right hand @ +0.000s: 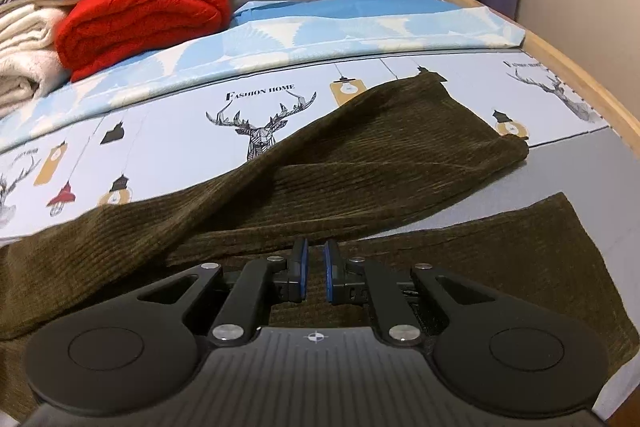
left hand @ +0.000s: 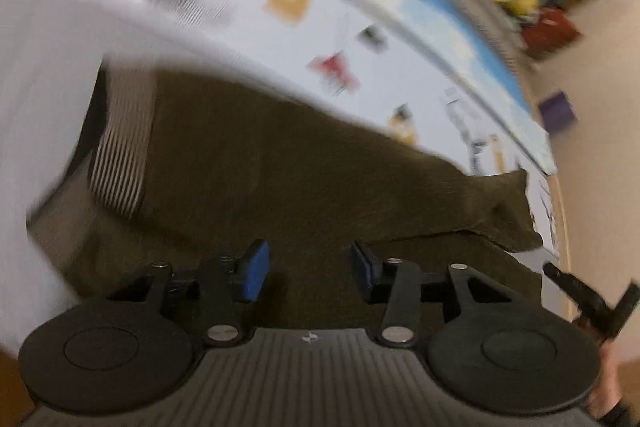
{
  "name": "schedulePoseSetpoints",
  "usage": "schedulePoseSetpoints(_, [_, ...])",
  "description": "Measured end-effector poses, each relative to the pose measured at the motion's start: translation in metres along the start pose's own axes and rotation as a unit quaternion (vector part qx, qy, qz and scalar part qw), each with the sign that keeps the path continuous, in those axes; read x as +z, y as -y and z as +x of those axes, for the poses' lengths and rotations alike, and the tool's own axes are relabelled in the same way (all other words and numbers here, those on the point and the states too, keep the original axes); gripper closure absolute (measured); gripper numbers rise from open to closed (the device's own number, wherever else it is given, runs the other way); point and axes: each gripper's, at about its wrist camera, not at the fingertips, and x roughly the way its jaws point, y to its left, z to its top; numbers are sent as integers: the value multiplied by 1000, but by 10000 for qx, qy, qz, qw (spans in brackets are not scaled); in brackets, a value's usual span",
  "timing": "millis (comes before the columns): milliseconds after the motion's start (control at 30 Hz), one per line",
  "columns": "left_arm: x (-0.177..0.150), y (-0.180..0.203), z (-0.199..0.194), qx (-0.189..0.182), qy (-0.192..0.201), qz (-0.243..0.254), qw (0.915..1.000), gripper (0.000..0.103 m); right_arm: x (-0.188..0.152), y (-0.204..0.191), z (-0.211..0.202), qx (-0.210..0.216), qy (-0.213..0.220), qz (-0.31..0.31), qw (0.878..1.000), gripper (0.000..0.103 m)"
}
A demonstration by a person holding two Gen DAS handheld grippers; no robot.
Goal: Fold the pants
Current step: 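Grasp the striped waistband with the left tool while the right tool grasps the leg hem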
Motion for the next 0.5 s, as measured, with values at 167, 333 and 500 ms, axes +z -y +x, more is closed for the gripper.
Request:
schedulePoseSetpoints(167, [13, -28, 28, 557, -354, -802, 9946, 39, 2, 3, 4, 57, -38, 99, 9999, 94])
schedulePoseSetpoints(333, [29, -53, 31, 741, -188, -1618, 9839, 39, 7, 1, 10, 74, -4, -37, 10000, 93])
schedulePoseSetpoints(500, [38, -42, 12, 1258, 608, -1377, 9806, 83, 16, 5, 20, 208, 10, 197, 9996, 89])
